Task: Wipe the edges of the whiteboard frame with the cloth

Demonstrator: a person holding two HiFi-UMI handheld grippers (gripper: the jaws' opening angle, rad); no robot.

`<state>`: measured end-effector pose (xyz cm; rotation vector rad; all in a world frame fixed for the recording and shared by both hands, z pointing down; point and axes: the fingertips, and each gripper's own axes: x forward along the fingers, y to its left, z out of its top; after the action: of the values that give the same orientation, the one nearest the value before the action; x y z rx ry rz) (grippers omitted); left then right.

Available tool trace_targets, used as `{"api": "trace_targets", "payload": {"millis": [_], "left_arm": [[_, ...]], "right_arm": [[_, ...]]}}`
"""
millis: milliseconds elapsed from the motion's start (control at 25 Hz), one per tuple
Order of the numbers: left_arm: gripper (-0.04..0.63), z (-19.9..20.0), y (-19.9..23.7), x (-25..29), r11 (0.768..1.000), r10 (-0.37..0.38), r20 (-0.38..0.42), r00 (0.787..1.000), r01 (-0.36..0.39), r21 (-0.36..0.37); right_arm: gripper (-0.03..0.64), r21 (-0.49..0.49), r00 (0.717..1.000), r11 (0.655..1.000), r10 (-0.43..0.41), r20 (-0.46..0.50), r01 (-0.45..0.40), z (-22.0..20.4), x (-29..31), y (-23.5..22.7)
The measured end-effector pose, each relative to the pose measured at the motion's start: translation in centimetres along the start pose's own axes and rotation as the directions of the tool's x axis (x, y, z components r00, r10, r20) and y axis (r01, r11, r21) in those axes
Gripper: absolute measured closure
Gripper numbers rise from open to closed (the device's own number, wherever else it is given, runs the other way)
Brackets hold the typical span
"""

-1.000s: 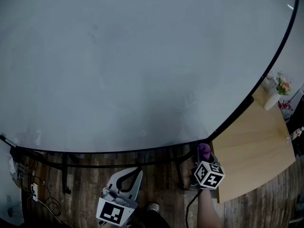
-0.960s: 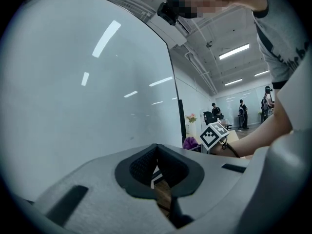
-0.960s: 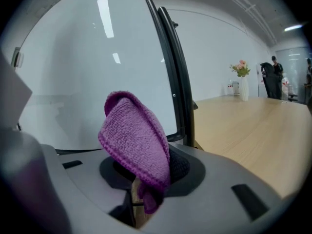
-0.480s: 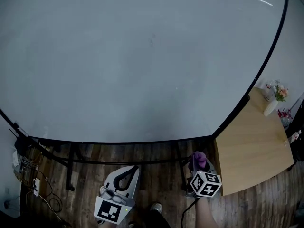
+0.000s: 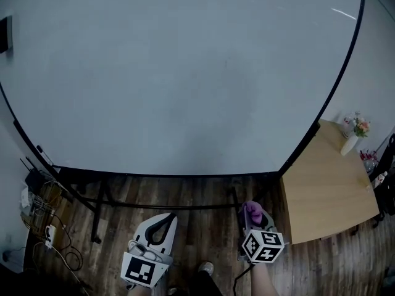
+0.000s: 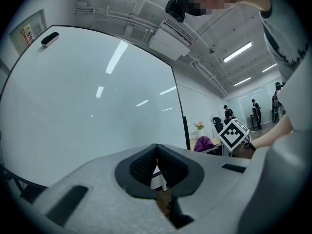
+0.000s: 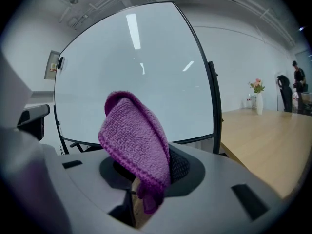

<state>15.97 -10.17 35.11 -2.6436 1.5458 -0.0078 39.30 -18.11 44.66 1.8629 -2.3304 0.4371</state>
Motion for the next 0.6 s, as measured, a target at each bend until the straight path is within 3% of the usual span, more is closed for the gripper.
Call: {"api": "trace_targets", "payload": {"millis": [200, 600], "left_arm": [[0.578, 0.5, 0.3, -3.0, 0.999, 0.026, 0.034, 0.999, -0.027, 0.035], [0.578, 2.1, -0.1, -8.2, 0.999, 0.038, 0.040, 0.998, -0.039, 0.030]], "right_arm": [[0.500, -0.015, 0.999, 0.999, 0.047, 0.025, -0.047, 0.6, -2.9, 3.4], [0.499, -0.059, 0.987, 0.990, 0.134, 0.085, -0.129, 1.4, -8.8, 9.4]]}}
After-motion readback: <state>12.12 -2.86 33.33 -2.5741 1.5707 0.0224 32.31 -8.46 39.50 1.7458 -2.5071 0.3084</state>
